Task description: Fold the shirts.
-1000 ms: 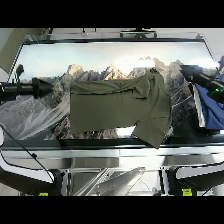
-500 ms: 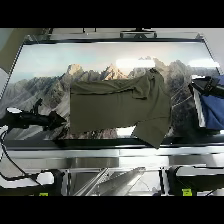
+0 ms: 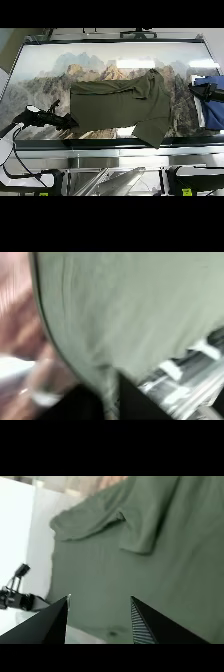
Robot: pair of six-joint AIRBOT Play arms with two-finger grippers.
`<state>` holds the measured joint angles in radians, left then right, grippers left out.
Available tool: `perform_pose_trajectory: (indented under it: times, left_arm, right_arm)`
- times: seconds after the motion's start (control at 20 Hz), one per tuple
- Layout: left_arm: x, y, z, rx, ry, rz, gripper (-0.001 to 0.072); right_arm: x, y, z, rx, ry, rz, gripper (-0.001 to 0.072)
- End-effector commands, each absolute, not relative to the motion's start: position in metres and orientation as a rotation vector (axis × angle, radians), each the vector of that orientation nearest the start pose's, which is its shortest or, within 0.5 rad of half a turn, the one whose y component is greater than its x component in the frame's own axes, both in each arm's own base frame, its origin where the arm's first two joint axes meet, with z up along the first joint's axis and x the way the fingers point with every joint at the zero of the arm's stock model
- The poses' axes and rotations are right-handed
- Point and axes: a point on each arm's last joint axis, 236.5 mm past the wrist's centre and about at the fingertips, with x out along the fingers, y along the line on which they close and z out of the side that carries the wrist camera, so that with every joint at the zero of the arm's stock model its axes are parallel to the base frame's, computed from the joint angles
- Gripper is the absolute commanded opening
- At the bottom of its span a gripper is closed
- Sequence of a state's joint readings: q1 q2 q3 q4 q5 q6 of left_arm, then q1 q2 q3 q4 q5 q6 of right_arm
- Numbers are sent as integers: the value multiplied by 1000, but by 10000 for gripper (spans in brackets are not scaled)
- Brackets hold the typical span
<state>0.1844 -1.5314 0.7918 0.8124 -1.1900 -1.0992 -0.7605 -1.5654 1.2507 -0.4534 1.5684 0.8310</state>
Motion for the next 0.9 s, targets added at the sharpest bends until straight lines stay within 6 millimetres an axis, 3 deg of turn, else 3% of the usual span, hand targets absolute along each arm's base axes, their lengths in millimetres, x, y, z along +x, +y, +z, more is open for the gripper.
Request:
perform_pose_trajectory:
  times: [0.0,0.1,0.3,0.55,0.85]
  left_arm:
    - [294,-116,-100,-638,1594,-538,19]
    - [298,-106,-95,-621,1573,-522,20]
    - [306,-85,-93,-671,1538,-471,20]
    - [309,-70,-93,-702,1518,-438,20]
    - [312,-62,-93,-711,1500,-423,20]
  right_arm:
    - [361,-113,-2,753,1167,363,425]
    - [347,-129,-25,726,1255,252,426]
    - [335,-122,-56,753,1304,217,433]
    - [325,-95,-98,773,1349,200,432]
    - [337,-31,-113,771,1432,341,432]
